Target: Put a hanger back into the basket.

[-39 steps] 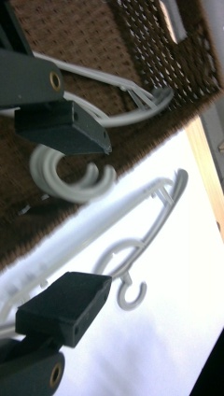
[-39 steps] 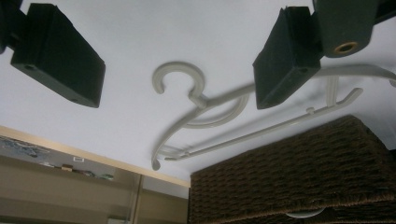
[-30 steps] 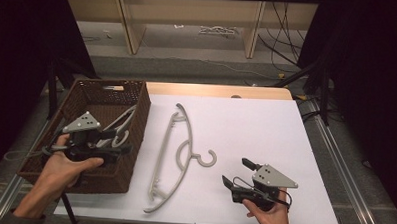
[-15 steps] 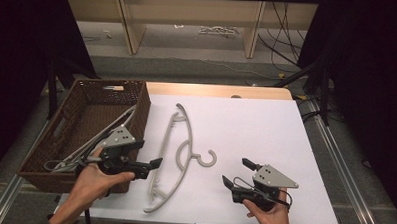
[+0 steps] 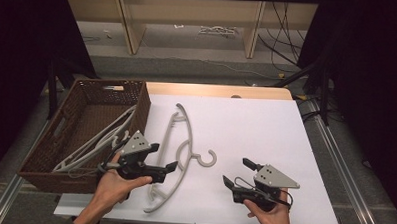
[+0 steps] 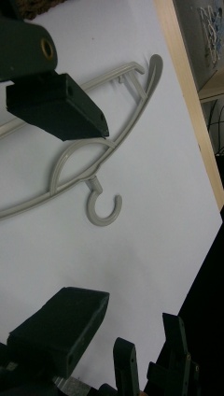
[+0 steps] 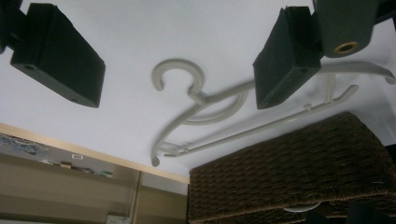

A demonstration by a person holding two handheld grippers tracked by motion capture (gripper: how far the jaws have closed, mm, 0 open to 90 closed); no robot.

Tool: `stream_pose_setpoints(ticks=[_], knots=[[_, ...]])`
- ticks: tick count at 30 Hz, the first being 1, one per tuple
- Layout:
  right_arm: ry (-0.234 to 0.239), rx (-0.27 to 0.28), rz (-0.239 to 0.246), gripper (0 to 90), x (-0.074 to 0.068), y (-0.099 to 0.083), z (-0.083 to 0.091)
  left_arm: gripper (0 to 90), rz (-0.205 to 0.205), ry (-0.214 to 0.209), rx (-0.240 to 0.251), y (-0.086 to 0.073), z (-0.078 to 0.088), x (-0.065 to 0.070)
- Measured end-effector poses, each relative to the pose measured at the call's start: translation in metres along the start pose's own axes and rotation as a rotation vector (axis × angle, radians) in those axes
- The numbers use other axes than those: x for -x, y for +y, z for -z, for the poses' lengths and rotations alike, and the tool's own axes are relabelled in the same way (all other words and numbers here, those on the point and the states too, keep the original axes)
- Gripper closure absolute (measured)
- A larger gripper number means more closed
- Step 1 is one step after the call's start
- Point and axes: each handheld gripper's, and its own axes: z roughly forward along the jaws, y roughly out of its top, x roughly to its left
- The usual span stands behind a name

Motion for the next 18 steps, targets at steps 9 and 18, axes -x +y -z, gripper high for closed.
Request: stream_pose_setpoints(ticks=[9, 18], knots=[[0.006, -0.007, -0.001, 17.5, 0.000, 0.000, 0.002, 16.2, -0.231, 0.064, 0.022, -0.006, -0.012, -0.010], [0.008, 0.006, -0.007, 17.5, 0.001, 0.000, 0.002, 16.1, -0.255, 0.081, -0.022, -0.016, -0.026, -0.006]])
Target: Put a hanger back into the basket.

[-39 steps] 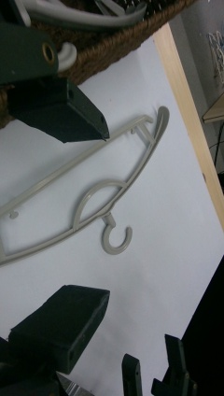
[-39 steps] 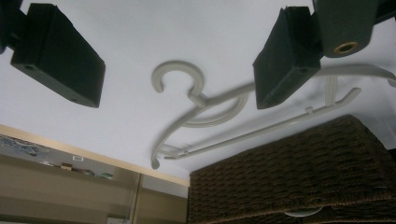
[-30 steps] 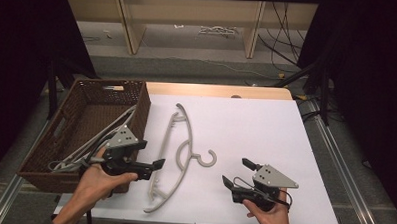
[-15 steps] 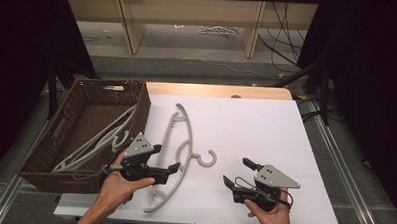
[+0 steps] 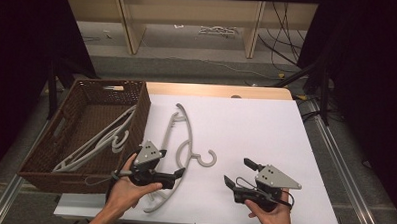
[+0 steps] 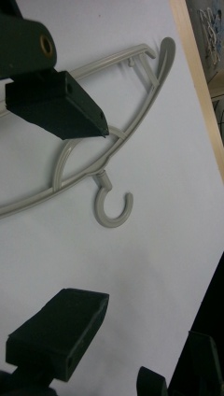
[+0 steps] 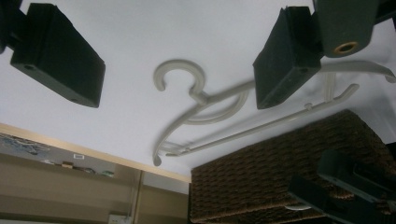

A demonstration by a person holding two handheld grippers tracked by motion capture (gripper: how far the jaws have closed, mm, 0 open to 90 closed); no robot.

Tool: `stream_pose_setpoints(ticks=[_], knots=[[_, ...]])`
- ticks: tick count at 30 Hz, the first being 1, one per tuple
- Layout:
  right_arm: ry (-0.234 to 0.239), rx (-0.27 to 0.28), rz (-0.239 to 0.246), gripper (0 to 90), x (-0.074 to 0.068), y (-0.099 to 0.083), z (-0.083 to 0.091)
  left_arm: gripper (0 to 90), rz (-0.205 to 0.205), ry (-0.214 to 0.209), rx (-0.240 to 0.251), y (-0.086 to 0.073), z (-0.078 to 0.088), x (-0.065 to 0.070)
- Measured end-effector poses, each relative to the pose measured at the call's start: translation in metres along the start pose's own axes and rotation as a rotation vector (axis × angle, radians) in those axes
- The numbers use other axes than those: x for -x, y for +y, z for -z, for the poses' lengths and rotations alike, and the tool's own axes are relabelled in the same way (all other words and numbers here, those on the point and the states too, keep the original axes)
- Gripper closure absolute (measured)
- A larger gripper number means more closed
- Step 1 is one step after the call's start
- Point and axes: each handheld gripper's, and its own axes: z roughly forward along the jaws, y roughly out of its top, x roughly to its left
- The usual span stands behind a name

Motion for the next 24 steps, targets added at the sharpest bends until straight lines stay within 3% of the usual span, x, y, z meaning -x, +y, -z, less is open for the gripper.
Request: stream_pose_setpoints(ticks=[10, 11, 13, 14, 16, 18, 20, 22, 24], knots=[[-0.007, -0.010, 0.006, 17.5, 0.000, 0.000, 0.003, 16.1, -0.002, 0.032, -0.036, -0.003, -0.019, 0.006], [-0.008, 0.001, -0.001, 17.5, 0.001, -0.001, 0.004, 16.1, -0.013, 0.062, -0.056, -0.004, -0.027, 0.008], [-0.019, -0.012, -0.011, 17.5, 0.001, -0.001, 0.007, 16.2, -0.017, 0.063, -0.076, -0.005, -0.036, 0.010], [-0.020, -0.005, -0.009, 17.5, 0.002, -0.001, 0.007, 16.1, -0.020, 0.110, -0.090, -0.005, -0.040, 0.011], [-0.014, 0.004, -0.018, 17.5, 0.001, -0.001, 0.007, 16.1, -0.026, 0.129, -0.103, -0.006, -0.043, 0.011], [-0.023, -0.002, -0.008, 17.5, 0.000, -0.001, 0.009, 16.2, -0.025, 0.140, -0.143, -0.007, -0.053, 0.015], [-0.029, 0.010, 0.010, 17.5, 0.001, -0.001, 0.009, 16.2, -0.024, 0.142, -0.151, -0.008, -0.055, 0.016], [-0.021, -0.002, -0.005, 17.5, 0.000, -0.001, 0.009, 16.5, -0.029, 0.149, -0.201, -0.008, -0.062, 0.016], [-0.031, 0.020, 0.009, 17.5, 0.001, -0.001, 0.008, 16.8, -0.027, 0.151, -0.216, -0.009, -0.065, 0.015]])
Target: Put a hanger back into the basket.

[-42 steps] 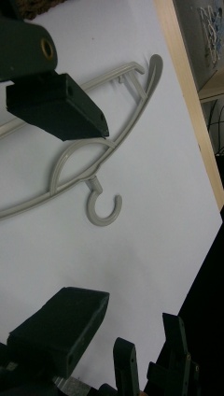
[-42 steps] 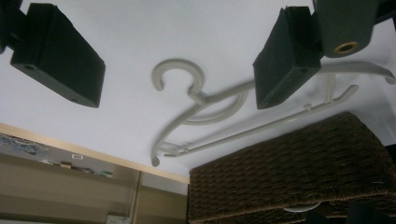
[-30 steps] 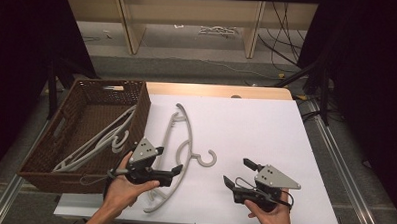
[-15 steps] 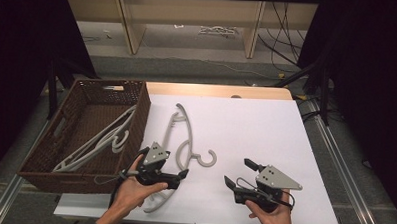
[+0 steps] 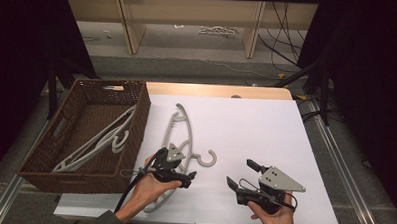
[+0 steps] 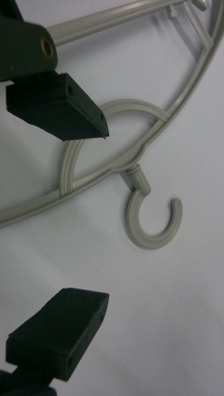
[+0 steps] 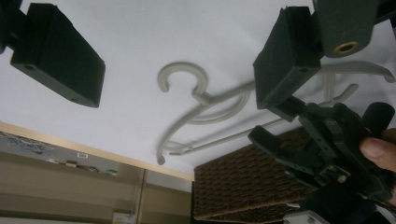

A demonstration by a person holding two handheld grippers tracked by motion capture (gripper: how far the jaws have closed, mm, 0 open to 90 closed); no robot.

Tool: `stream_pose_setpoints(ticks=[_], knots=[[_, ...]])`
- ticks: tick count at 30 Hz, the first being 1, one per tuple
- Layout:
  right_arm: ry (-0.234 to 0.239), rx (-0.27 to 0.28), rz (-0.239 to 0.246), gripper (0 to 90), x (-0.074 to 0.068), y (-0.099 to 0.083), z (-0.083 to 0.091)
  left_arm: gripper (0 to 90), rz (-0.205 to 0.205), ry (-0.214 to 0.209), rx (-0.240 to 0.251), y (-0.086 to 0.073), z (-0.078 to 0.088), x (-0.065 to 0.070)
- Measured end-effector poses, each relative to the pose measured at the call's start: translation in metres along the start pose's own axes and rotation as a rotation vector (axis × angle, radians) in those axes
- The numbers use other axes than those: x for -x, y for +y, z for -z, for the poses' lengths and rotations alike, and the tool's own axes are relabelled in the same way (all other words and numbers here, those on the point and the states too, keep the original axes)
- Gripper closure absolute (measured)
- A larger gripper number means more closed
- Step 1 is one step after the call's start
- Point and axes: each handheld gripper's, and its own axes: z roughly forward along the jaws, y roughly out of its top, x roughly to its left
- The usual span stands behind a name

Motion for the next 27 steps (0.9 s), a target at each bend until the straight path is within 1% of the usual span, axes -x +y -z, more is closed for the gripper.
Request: stream_pose_setpoints(ticks=[1, 2, 3, 4, 5, 6, 7, 8, 9, 10, 11, 12, 13, 14, 15, 16, 17, 18, 19, 20, 21, 24, 26, 27], knots=[[0.002, -0.002, 0.003, 17.5, 0.000, 0.000, 0.000, 16.6, -0.001, 0.002, -0.008, 0.000, -0.001, 0.000], [0.015, -0.021, -0.014, 17.5, -0.001, 0.001, 0.001, 16.5, 0.000, 0.002, -0.023, 0.000, -0.003, -0.001], [0.009, -0.012, -0.005, 17.5, 0.000, 0.001, -0.001, 16.5, -0.002, -0.008, -0.038, 0.000, -0.004, -0.002], [0.013, -0.013, 0.002, 17.5, 0.000, 0.001, -0.001, 16.2, 0.010, -0.102, -0.047, -0.001, -0.008, 0.000], [0.019, -0.025, -0.011, 17.5, -0.001, 0.001, -0.001, 16.4, 0.014, -0.107, -0.062, -0.002, -0.009, 0.000], [0.018, -0.023, 0.000, 17.5, -0.001, 0.001, -0.002, 16.7, 0.008, -0.051, -0.073, -0.002, -0.008, 0.000], [0.023, -0.024, -0.002, 17.5, -0.001, 0.001, -0.002, 17.2, 0.008, -0.051, -0.073, -0.002, -0.008, 0.000], [0.023, -0.024, -0.002, 17.5, -0.001, 0.001, -0.002, 17.2, 0.014, -0.100, -0.082, -0.003, -0.010, 0.002], [0.024, -0.019, 0.008, 17.5, -0.002, 0.002, -0.003, 18.2, 0.015, -0.115, -0.098, -0.004, -0.011, 0.003], [0.021, -0.026, 0.002, 17.5, -0.003, 0.002, -0.003, 21.8, 0.016, -0.147, -0.122, -0.003, -0.012, 0.006], [0.017, -0.024, 0.008, 17.5, -0.003, 0.001, -0.003, 24.8, 0.009, -0.137, -0.146, -0.003, -0.012, 0.007], [0.017, -0.022, 0.005, 17.5, -0.003, 0.001, -0.003, 26.5, 0.015, -0.172, -0.148, -0.003, -0.015, 0.009], [0.029, -0.006, -0.005, 17.6, -0.004, 0.001, -0.004, 27.7, 0.014, -0.173, -0.151, -0.003, -0.015, 0.009], [0.025, -0.018, -0.003, 17.5, -0.004, 0.002, -0.004, 30.2, 0.007, -0.112, -0.163, -0.002, -0.015, 0.010], [0.011, -0.024, 0.008, 17.6, -0.004, 0.002, -0.003, 32.5, 0.003, -0.101, -0.182, -0.002, -0.016, 0.011], [0.018, -0.026, 0.010, 17.6, -0.004, 0.002, -0.004, 32.7, 0.005, -0.109, -0.197, -0.002, -0.017, 0.011], [0.017, -0.027, 0.013, 17.6, -0.004, 0.002, -0.004, 33.1, 0.008, -0.150, -0.215, -0.003, -0.019, 0.011], [0.014, -0.042, 0.012, 17.5, -0.003, 0.002, -0.003, 33.5, 0.008, -0.150, -0.215, -0.003, -0.019, 0.011], [0.013, -0.032, 0.009, 17.6, -0.003, 0.002, -0.004, 34.2, 0.014, -0.166, -0.241, -0.003, -0.023, 0.011], [0.014, -0.034, 0.009, 17.6, -0.003, 0.002, -0.004, 34.6, 0.014, -0.166, -0.241, -0.003, -0.023, 0.011], [0.014, -0.045, 0.009, 17.6, -0.003, 0.002, -0.003, 34.9, 0.022, -0.180, -0.268, -0.004, -0.025, 0.010], [0.015, -0.030, 0.006, 17.6, -0.003, 0.002, -0.003, 37.6, 0.022, -0.186, -0.280, -0.004, -0.027, 0.008], [0.015, -0.038, 0.008, 17.6, -0.003, 0.002, -0.003, 37.3, 0.020, -0.170, -0.278, -0.003, -0.028, 0.006], [0.023, -0.032, 0.014, 17.6, -0.004, 0.002, -0.004, 42.1, 0.023, -0.180, -0.281, -0.003, -0.029, 0.004]])
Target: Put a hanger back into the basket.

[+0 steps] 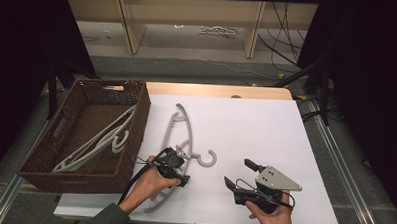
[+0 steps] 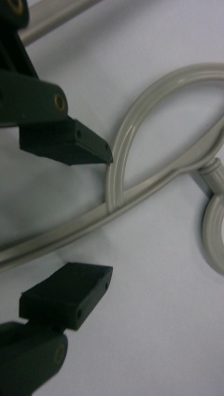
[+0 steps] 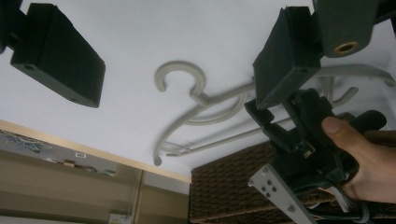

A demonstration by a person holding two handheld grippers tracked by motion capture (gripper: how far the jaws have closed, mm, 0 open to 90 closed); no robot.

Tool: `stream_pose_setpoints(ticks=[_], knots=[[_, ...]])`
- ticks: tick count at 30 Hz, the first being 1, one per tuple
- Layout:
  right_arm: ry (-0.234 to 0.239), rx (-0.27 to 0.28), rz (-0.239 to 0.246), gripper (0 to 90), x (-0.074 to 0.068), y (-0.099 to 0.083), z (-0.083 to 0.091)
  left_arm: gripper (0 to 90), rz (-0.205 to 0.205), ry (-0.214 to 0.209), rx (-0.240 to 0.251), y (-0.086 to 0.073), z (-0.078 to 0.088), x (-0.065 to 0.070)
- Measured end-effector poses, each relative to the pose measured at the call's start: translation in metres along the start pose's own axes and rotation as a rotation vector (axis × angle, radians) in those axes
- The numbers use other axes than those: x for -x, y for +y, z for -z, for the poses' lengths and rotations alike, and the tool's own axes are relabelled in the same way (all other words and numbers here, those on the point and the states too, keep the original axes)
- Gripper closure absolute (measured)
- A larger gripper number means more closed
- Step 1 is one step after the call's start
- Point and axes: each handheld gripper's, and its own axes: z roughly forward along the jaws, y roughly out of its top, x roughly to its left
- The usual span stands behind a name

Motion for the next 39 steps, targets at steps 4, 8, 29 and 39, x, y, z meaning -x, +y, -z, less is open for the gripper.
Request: stream_pose_setpoints(ticks=[4, 8, 29, 39], knots=[[0.007, 0.014, -0.011, 17.6, 0.000, -0.001, -0.002, 45.4, 0.002, -0.009, -0.023, 0.000, -0.001, -0.003], [0.007, 0.015, -0.011, 17.6, 0.000, -0.001, -0.003, 46.1, 0.008, -0.003, -0.045, 0.003, -0.002, -0.002], [-0.008, 0.012, 0.011, 17.7, -0.001, 0.001, -0.003, 58.8, 0.002, -0.169, -0.192, 0.023, -0.007, -0.004], [-0.004, 0.002, 0.005, 17.7, -0.002, 0.000, -0.004, 73.1, 0.022, -0.212, -0.187, 0.023, -0.009, -0.013]])
